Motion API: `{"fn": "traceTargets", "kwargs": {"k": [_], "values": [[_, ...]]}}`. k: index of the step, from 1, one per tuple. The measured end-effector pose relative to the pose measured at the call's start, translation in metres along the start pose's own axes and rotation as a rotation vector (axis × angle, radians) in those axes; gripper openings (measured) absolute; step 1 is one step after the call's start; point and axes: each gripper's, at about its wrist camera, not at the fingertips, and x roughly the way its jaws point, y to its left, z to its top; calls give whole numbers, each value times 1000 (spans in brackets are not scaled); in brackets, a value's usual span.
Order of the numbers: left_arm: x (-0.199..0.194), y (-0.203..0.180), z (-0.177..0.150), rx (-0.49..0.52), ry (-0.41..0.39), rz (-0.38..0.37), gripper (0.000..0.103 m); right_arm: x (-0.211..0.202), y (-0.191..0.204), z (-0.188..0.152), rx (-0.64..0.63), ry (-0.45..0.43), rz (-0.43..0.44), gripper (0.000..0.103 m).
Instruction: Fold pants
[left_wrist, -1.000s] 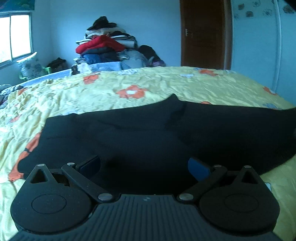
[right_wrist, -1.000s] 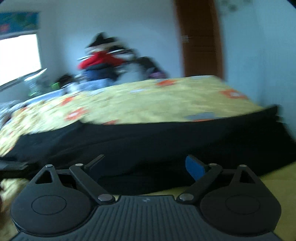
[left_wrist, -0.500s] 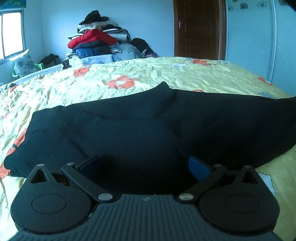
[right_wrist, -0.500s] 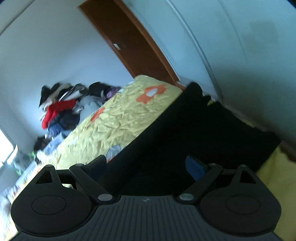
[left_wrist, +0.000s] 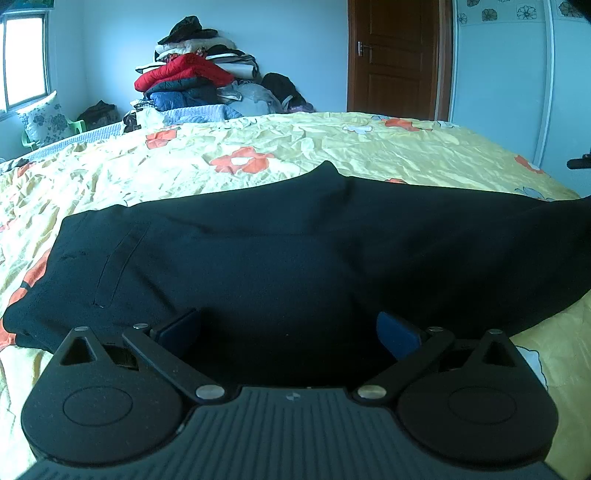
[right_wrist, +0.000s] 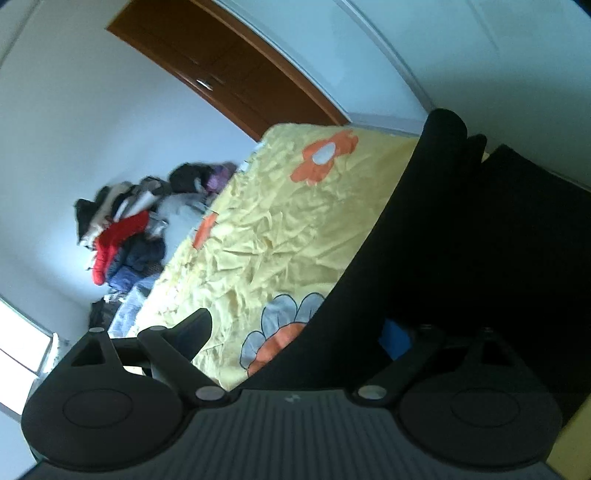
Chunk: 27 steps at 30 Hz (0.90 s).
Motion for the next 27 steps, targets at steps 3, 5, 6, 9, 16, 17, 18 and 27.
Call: {"fn": "traceTargets", "kwargs": {"k": [3, 5, 6, 9, 16, 17, 18, 27], "values": [[0, 0, 0, -1, 0, 0, 103, 3, 9, 4, -9, 6, 3, 95], [0, 0, 0, 0, 0, 1, 103, 4, 13, 5, -5, 3, -1, 95], [0, 0, 0, 2, 0, 2, 103, 4, 14, 5, -1, 0, -4, 95], [0, -1, 0, 4, 0, 4, 103, 5, 14, 5, 2, 3, -7, 95], [0, -1, 0, 4, 0, 3, 103, 1, 17, 10, -6, 17, 29, 95], [0, -1, 0, 4, 0, 4, 103, 0, 18, 9, -16, 14, 19, 95], [0, -1, 0, 4, 0, 3, 103, -2, 19, 7, -38, 5, 5, 95], [-5, 2, 0, -11, -31, -18, 102, -11, -12, -7, -8, 52, 54, 95]]}}
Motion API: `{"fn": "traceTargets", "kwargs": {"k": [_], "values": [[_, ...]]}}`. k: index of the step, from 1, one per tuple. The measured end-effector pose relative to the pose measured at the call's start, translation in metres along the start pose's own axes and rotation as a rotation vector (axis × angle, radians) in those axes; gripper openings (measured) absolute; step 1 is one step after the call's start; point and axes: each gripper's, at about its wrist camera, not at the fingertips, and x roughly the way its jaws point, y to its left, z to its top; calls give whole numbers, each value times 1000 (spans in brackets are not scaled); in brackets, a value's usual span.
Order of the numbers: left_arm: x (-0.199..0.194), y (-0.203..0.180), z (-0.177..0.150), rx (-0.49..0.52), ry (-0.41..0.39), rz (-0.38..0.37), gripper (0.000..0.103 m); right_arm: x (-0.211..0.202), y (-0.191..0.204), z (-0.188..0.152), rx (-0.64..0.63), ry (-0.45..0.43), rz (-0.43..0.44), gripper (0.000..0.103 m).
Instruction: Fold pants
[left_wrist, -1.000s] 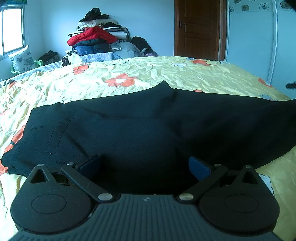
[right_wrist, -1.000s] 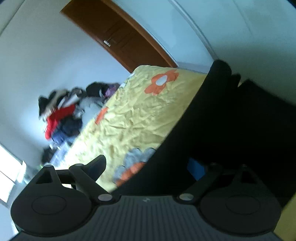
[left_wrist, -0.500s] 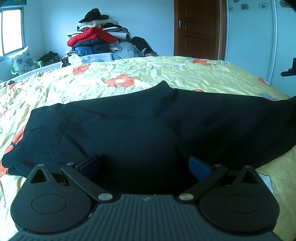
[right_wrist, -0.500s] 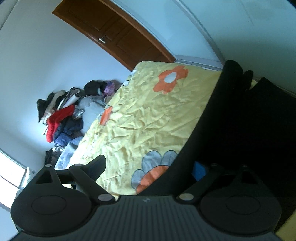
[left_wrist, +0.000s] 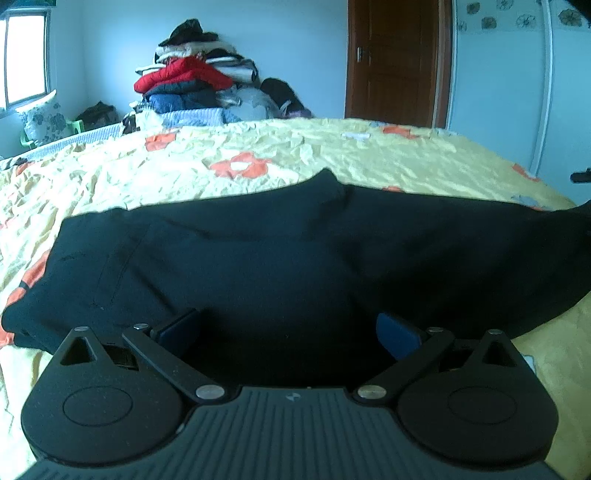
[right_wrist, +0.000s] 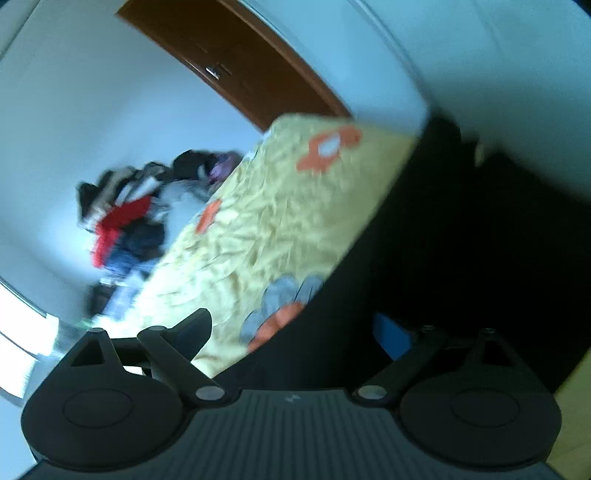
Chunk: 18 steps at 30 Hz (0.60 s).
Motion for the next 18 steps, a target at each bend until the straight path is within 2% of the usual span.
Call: {"fn": "traceTargets", "kwargs": {"k": [2, 5, 8, 10, 11, 12, 13, 16, 18], "values": [[-5, -2, 2, 29, -27, 6, 102, 3, -3, 3, 21, 38, 36, 95], [-5, -10, 10, 77, -47, 9, 102, 9, 15, 15, -28, 41, 85, 96], [6, -14, 15, 73, 5, 0, 102, 24, 38, 36, -52, 28, 86, 96], [15, -14, 14, 49, 59, -18, 103, 54, 55, 51, -119, 110, 143, 100], [15, -14, 13, 41, 57, -15, 103, 65, 59, 55, -147, 145, 161, 100], [14, -15, 12, 50, 46, -12, 103, 68, 64, 58, -169, 136, 127, 100], [13, -15, 11, 66, 40, -11, 103, 63, 67, 60, -194, 90, 88, 100], [14, -15, 5, 80, 13, -13, 103, 33, 63, 60, -237, -48, 77, 100], [15, -14, 5, 69, 21, -18, 103, 16, 55, 56, -253, -98, 8, 100]]}}
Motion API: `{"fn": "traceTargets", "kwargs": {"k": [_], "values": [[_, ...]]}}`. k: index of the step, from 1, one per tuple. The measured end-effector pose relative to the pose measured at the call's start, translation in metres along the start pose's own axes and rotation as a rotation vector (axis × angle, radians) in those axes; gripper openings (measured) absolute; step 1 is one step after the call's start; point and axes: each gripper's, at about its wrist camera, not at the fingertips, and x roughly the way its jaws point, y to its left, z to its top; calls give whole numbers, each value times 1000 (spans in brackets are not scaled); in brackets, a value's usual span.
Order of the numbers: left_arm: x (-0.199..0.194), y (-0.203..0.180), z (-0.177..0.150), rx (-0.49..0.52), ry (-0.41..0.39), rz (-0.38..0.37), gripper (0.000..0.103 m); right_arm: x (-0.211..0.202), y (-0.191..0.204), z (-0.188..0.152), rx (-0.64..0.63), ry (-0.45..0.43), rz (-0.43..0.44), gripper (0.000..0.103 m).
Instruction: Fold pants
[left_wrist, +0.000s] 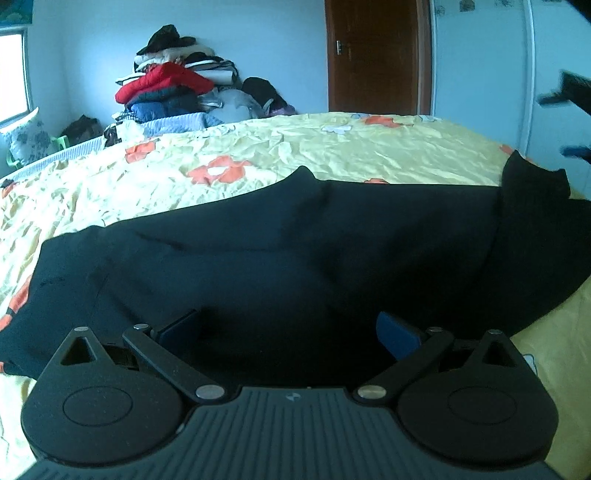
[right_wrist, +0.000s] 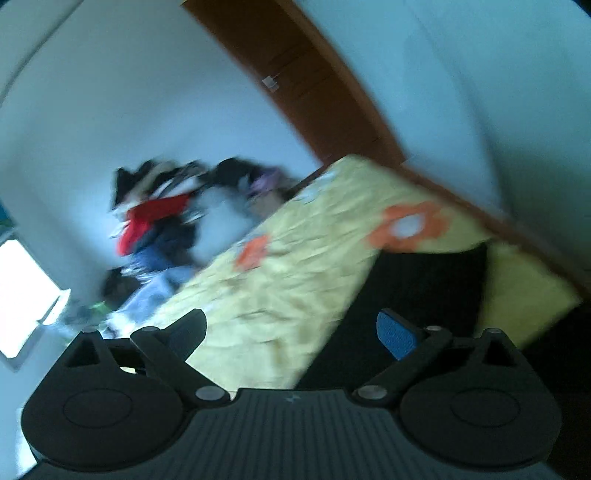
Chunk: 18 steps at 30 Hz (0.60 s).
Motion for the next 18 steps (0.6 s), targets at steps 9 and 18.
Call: {"fn": "traceTargets", "kwargs": {"k": [9, 18], "values": [[3, 9, 0, -46, 14, -35, 103, 36, 6, -36, -30, 127, -51, 100], [2, 6, 0, -44, 14, -33, 103, 59, 33, -60, 2, 96, 13, 100]]}}
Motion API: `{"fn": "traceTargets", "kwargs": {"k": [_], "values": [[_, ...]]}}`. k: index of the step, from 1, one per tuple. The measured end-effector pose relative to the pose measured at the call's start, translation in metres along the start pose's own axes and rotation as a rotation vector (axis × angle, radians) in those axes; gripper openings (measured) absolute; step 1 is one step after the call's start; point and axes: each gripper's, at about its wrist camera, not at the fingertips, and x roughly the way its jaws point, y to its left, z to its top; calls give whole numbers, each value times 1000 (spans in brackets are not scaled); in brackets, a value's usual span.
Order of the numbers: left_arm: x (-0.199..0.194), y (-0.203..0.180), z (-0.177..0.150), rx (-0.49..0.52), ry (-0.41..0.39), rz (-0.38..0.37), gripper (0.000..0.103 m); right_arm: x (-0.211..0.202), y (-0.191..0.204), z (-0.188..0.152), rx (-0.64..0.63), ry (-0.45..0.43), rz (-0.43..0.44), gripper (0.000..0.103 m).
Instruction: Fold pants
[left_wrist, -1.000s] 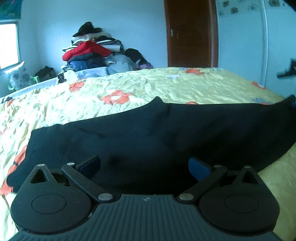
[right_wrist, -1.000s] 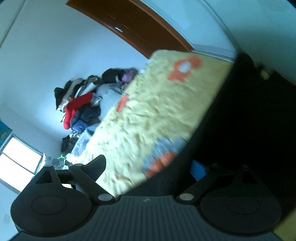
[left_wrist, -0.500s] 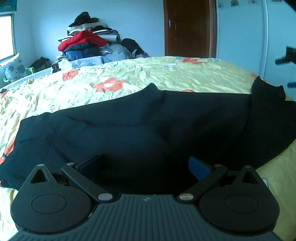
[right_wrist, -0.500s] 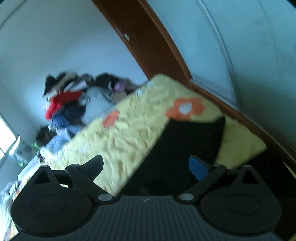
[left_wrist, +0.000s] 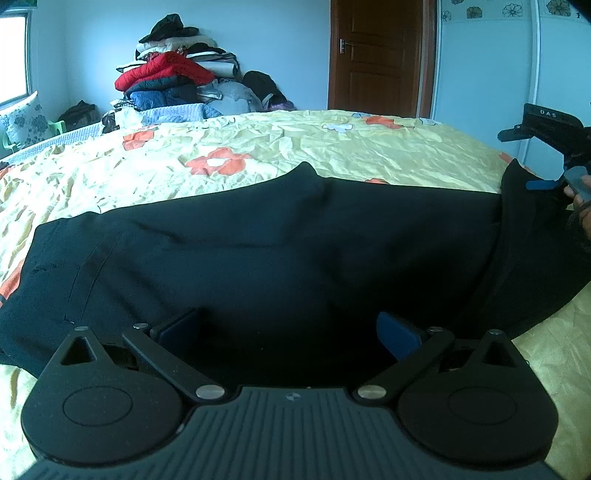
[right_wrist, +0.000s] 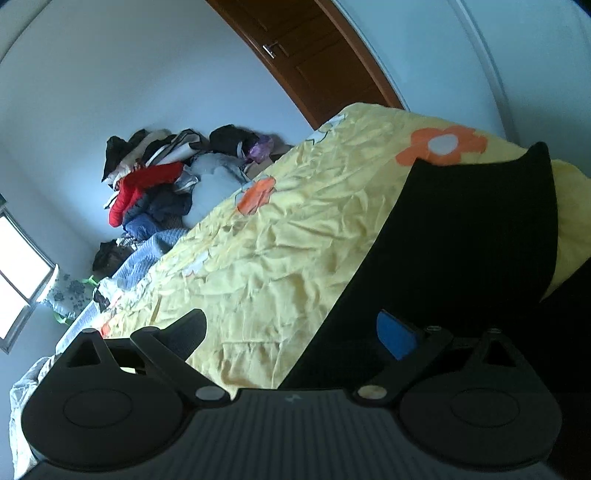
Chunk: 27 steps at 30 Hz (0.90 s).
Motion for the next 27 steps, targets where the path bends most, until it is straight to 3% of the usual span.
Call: {"fn": "traceTargets", "kwargs": {"k": [27], "values": [[0, 0, 0, 0, 0, 1, 103, -20, 8, -18, -30, 49, 59, 100]]}}
